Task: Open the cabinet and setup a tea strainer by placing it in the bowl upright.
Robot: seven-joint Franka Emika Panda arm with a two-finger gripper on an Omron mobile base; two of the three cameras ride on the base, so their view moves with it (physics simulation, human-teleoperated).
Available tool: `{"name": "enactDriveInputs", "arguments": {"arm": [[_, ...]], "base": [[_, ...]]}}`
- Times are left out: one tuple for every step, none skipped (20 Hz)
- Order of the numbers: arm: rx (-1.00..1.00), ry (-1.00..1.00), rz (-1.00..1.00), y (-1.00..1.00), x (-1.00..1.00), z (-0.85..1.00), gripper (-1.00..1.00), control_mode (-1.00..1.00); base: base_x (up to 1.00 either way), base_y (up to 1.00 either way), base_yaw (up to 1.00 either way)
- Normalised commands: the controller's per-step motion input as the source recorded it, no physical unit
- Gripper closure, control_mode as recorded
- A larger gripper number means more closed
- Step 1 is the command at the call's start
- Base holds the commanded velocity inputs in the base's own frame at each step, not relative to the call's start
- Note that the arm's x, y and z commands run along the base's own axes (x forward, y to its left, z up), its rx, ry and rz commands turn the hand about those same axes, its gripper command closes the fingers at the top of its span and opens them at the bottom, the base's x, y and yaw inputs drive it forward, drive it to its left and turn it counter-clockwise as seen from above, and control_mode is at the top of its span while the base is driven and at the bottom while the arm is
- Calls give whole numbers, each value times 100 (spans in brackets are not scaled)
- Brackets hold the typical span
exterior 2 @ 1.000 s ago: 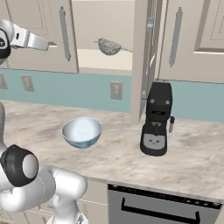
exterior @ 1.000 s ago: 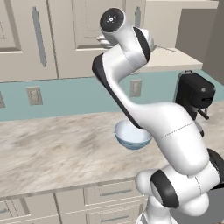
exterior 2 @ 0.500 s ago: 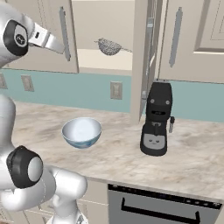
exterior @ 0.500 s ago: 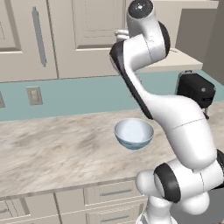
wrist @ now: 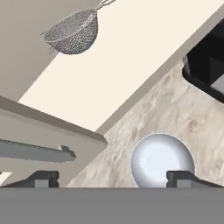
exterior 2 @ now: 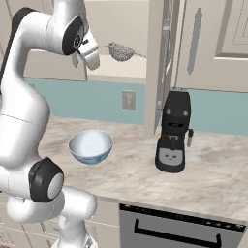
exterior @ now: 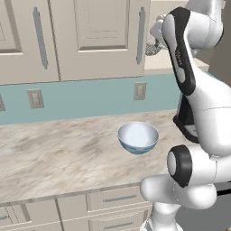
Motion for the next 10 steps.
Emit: {"name": "enactDriveInputs", "arguments": {"arm": [[51,0,0,-17,0,-11,-100,-100],[48,0,0,-7,0,-17,-100,-100],[47,0,0,0,0,-22,-100,-100],[47,1,0,0,0,-31,-100,-100],[44,4,0,0,0,-43,-100,-100],[40,0,7,0,0,-36,-100,-100],[37,0,7,0,4,-35,-100,-100],[34,0,5,0,8,-24,-100,-100],[37,0,6,0,7,-19,-100,-100],[36,0,6,0,8,-11,-100,-100]], "base": [[0,0,0],[0,0,0],[0,0,0],[0,0,0],[0,0,0],[0,0,0],[0,0,0],[0,0,0],[0,0,0],[0,0,0]]}}
